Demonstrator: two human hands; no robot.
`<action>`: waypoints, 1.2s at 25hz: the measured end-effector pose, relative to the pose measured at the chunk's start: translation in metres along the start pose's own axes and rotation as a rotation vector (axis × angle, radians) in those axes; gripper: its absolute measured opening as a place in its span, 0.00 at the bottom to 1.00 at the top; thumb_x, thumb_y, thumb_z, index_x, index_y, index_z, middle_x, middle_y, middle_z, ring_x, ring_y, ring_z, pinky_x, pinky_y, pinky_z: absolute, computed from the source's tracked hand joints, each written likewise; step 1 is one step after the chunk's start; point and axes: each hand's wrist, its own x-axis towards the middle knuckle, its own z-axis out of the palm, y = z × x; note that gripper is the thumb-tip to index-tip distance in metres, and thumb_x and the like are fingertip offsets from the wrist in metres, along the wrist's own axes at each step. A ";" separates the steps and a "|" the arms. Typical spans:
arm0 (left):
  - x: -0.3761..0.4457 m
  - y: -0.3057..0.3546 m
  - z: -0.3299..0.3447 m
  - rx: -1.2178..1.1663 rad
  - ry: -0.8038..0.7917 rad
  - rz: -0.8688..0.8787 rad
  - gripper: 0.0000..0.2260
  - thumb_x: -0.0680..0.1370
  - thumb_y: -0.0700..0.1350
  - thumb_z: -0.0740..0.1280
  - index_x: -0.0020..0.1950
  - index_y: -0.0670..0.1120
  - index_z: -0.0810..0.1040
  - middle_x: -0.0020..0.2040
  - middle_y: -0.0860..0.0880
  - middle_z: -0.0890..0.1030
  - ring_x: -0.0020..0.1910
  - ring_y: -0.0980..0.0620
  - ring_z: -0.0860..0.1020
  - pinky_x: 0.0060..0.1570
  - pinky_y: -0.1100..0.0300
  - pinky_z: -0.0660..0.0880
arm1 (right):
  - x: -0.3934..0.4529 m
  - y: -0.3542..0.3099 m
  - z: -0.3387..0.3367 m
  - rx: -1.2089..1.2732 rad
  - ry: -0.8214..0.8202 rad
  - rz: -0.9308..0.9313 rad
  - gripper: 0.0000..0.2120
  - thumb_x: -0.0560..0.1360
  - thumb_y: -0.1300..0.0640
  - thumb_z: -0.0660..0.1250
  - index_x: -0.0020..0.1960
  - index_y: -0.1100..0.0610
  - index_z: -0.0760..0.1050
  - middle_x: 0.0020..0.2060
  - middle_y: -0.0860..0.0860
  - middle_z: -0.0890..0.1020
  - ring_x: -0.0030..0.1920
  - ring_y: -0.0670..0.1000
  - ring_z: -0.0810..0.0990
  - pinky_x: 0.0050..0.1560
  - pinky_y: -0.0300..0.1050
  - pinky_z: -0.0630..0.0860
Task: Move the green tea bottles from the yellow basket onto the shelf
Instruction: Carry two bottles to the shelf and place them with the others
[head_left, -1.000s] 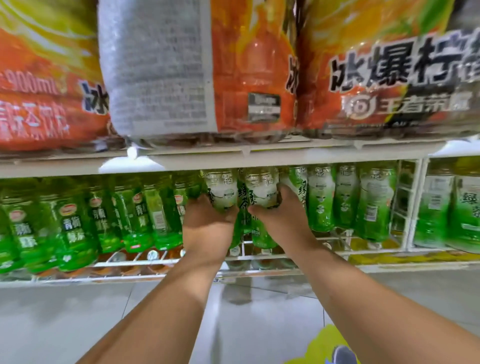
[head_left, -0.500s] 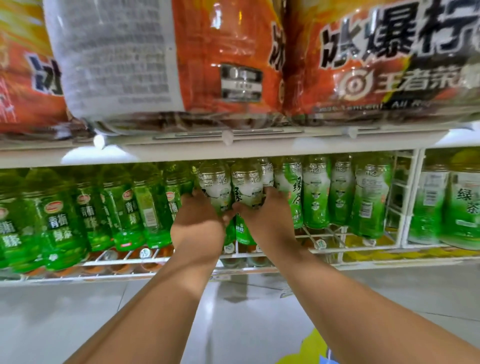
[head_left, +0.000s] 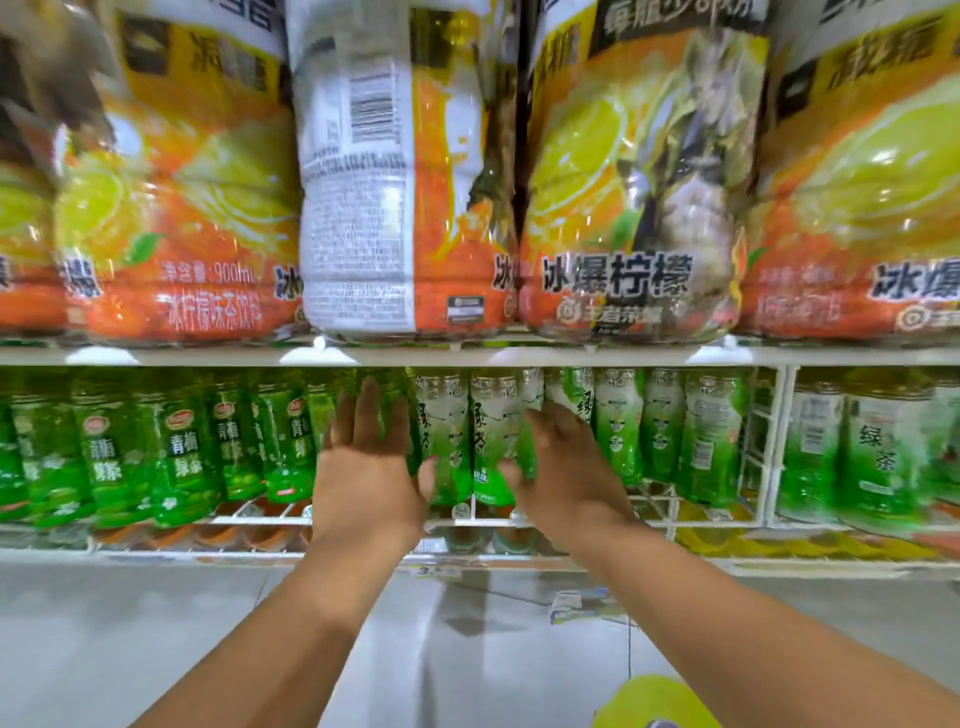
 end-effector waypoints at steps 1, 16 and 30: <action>-0.003 0.000 -0.006 0.007 0.026 0.016 0.33 0.73 0.59 0.69 0.73 0.43 0.75 0.77 0.35 0.67 0.74 0.30 0.66 0.66 0.37 0.72 | -0.005 0.001 -0.007 -0.030 -0.004 -0.033 0.33 0.81 0.39 0.59 0.81 0.50 0.54 0.82 0.49 0.50 0.81 0.53 0.48 0.78 0.52 0.59; -0.139 0.045 -0.201 -0.099 0.050 0.034 0.36 0.76 0.67 0.54 0.78 0.48 0.69 0.80 0.42 0.64 0.79 0.38 0.61 0.75 0.40 0.64 | -0.198 -0.005 -0.144 -0.109 0.127 -0.288 0.37 0.79 0.36 0.56 0.80 0.58 0.62 0.79 0.58 0.62 0.79 0.59 0.58 0.80 0.53 0.57; -0.379 0.047 -0.402 -0.206 0.100 0.144 0.34 0.81 0.66 0.56 0.84 0.55 0.53 0.84 0.50 0.49 0.83 0.45 0.47 0.80 0.46 0.50 | -0.514 -0.062 -0.224 -0.058 0.269 -0.203 0.37 0.81 0.35 0.55 0.83 0.49 0.49 0.83 0.46 0.49 0.82 0.47 0.44 0.79 0.45 0.46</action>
